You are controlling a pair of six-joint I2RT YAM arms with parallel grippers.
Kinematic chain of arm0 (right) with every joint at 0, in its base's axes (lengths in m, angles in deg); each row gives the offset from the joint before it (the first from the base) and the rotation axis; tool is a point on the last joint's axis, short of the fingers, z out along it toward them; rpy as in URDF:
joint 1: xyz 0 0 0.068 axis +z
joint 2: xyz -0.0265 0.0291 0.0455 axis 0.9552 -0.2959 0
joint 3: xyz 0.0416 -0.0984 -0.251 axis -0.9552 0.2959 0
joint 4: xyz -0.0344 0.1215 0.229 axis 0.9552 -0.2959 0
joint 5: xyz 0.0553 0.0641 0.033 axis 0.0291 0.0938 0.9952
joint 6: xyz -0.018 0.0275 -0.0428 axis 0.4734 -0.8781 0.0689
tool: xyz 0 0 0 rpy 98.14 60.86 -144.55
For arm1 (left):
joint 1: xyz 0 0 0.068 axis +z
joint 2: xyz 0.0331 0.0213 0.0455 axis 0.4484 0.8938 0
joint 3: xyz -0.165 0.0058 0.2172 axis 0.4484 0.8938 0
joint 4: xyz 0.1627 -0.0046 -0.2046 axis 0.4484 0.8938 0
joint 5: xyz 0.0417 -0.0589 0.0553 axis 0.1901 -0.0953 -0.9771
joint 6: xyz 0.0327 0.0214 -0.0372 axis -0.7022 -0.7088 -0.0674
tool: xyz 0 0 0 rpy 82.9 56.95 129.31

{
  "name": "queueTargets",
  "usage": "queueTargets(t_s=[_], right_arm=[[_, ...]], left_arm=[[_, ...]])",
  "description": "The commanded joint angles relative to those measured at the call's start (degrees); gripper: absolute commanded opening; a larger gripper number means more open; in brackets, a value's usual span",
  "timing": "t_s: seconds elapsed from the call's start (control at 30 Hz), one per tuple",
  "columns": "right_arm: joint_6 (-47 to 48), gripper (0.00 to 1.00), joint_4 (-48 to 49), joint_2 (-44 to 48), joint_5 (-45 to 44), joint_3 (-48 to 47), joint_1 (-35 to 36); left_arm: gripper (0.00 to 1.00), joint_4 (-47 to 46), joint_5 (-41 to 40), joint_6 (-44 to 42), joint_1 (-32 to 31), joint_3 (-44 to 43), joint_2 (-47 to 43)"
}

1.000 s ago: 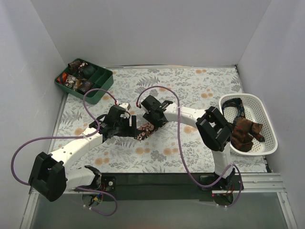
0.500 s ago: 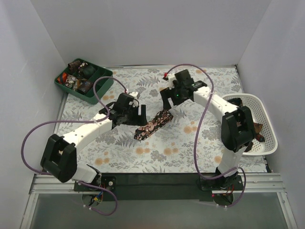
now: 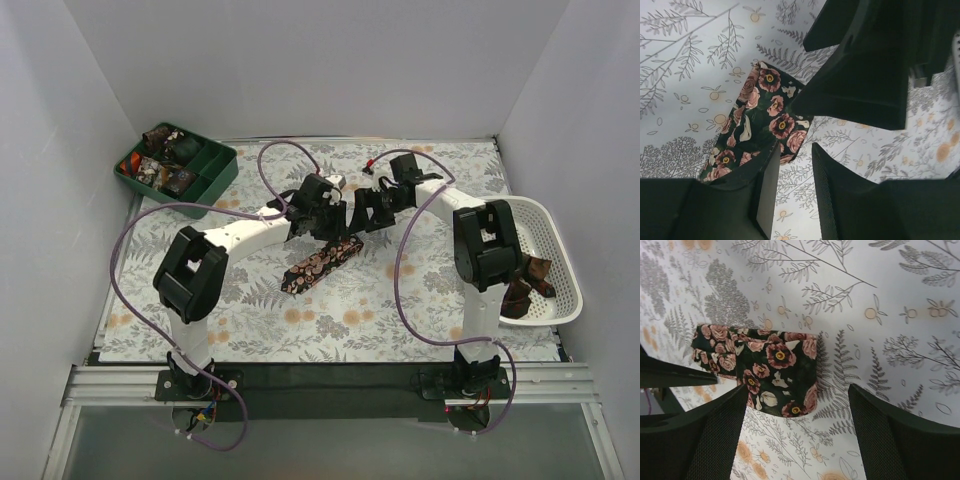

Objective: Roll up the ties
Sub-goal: Roll the tie

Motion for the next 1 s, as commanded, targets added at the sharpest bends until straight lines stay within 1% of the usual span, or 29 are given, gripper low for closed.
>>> queueTargets(t_s=[0.0, 0.07, 0.17, 0.3, 0.4, 0.53, 0.63, 0.67, 0.73, 0.77, 0.8, 0.83, 0.87, 0.93, 0.97], right_arm=[[-1.1, 0.72, 4.5, -0.7, 7.6, 0.9, -0.5], [-1.5, 0.71, 5.4, -1.6, 9.0, 1.7, -0.6], [-2.3, 0.68, 8.1, -2.7, 11.8, 3.9, -0.5], [-3.3, 0.67, 11.0, -3.2, 13.7, 7.2, -0.6], [-3.6, 0.65, 12.3, -4.1, 15.3, 8.0, -0.5], [-4.1, 0.61, 14.3, -5.0, 17.2, 9.6, -0.1], [-4.4, 0.53, 15.3, -5.6, 18.7, 10.2, 0.8], [-4.6, 0.46, 16.1, -5.6, 18.9, 10.2, 0.9], [-4.5, 0.35, 16.3, -5.3, 18.4, 10.2, 1.1], [-4.3, 0.23, 16.3, -4.5, 17.7, 10.1, 1.1], [-3.8, 0.16, 16.1, -4.1, 17.0, 10.0, 1.2], [-3.3, 0.11, 16.0, -3.5, 15.8, 10.1, 1.2], [-2.6, 0.1, 14.6, -2.1, 12.4, 9.5, 1.1], [0.3, 0.07, 11.7, -0.8, 8.6, 8.3, 1.1], [1.7, 0.06, 9.0, 0.5, 4.5, 7.3, 1.2]], left_arm=[[0.29, -0.7, 1.1, 0.1, -0.7, -1.5, 1.5], [0.26, -1.2, 1.2, 0.2, -0.7, -0.2, 2.0], [0.25, -2.4, 0.9, 0.4, -1.0, 2.5, 2.2], [0.25, -4.0, 0.3, 0.8, -1.0, 6.0, 2.0], [0.25, -5.0, -0.1, 0.9, -1.1, 8.6, 1.6], [0.25, -7.0, -0.1, 1.5, -1.1, 11.8, 0.7], [0.25, -7.9, -0.3, 1.5, -1.2, 12.6, 0.8], [0.25, -8.1, -0.3, 1.5, -1.2, 12.8, 0.6], [0.26, -8.3, -0.4, 1.4, -1.3, 13.4, 0.1], [0.28, -8.3, -0.6, 1.4, -1.3, 13.6, -0.9], [0.3, -8.3, -0.8, 1.3, -1.3, 13.8, -1.7], [0.35, -8.2, -1.7, 1.0, -1.3, 14.6, -2.5], [0.44, -8.2, -2.2, 0.9, -1.3, 15.0, -3.4], [0.52, -7.0, -4.3, 0.7, -1.1, 15.8, -6.4], [0.57, -5.6, -4.9, 0.5, -0.9, 16.7, -8.6]])
